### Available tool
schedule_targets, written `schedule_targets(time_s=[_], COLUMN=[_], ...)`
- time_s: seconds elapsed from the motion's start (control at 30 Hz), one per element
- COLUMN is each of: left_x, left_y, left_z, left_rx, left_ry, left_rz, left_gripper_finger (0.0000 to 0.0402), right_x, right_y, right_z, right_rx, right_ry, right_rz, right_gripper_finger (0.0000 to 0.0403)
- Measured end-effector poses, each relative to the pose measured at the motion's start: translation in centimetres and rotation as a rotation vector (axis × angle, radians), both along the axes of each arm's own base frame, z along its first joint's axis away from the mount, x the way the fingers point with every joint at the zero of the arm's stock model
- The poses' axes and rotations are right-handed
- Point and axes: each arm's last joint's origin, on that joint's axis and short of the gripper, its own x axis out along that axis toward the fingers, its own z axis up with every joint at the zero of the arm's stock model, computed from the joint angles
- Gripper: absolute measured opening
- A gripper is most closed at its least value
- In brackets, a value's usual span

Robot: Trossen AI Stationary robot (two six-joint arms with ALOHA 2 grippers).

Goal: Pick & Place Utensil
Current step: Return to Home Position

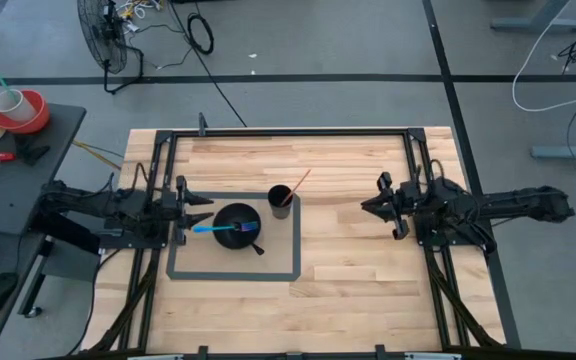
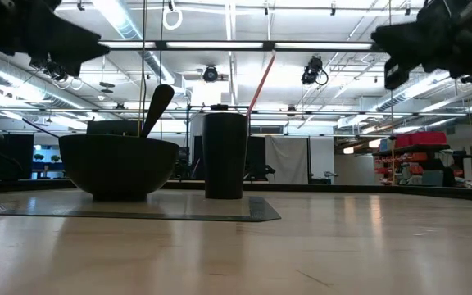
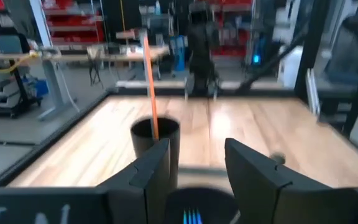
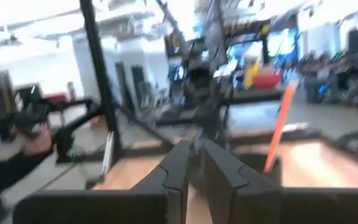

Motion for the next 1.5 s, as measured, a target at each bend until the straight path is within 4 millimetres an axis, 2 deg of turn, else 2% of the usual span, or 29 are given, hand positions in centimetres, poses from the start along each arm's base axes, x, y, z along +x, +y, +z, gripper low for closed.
schedule_targets(time_s=[0.2,0.33,0.47,0.53,0.67,0.7,0.8,0.9,0.97,1.2,1.5], left_x=[0.0,0.0,0.0,0.0,0.0,0.0,0.0,0.0,0.0,0.0,0.0], left_y=[0.0,0.1,0.1,0.1,0.1,0.1,0.1,0.2,0.3,0.2,0.2], left_z=[-0.5,-0.4,-0.4,-0.4,-0.4,-0.4,-0.3,0.2,0.4,0.3,0.3], left_rx=[0.012,0.021,0.016,0.002,-0.058,-0.071,-0.1,-0.109,-0.122,-0.243,-0.265], left_ry=[0.049,0.047,0.044,0.042,0.033,0.03,0.016,-0.037,-0.057,-0.063,-0.066], left_rz=[0.013,0.022,0.04,0.04,0.044,0.045,0.046,0.063,0.075,0.069,0.07], left_gripper_finger=[0.016,0.016,0.016,0.016,0.016,0.016,0.016,0.016,0.016,0.016,0.0161], right_x=[-0.1,-0.1,0.0,0.0,-0.7,-0.9,-1.3,-1.6,-1.6,-1.6,-1.6], right_y=[-0.6,-0.9,-1.0,-1.0,-0.5,-0.5,-0.9,-1.4,-1.5,-1.0,-1.0], right_z=[0.2,0.3,-0.3,-0.7,-0.6,-0.6,-1.0,-1.4,-1.7,-1.3,-1.5], right_rx=[-0.029,0.026,0.012,-0.046,-0.187,-0.184,-0.123,-0.18,-0.209,-0.276,-0.179], right_ry=[-0.019,-0.019,0.043,0.082,0.046,0.043,0.106,0.098,0.086,0.036,0.062], right_rz=[-0.097,-0.195,-0.231,-0.178,0.157,0.188,0.087,-0.1,-0.159,-0.114,-0.1], right_gripper_finger=[0.0043,0.0043,0.0043,0.0043,0.0043,0.0043,0.0043,0.0043,0.0043,0.0043,0.0043])
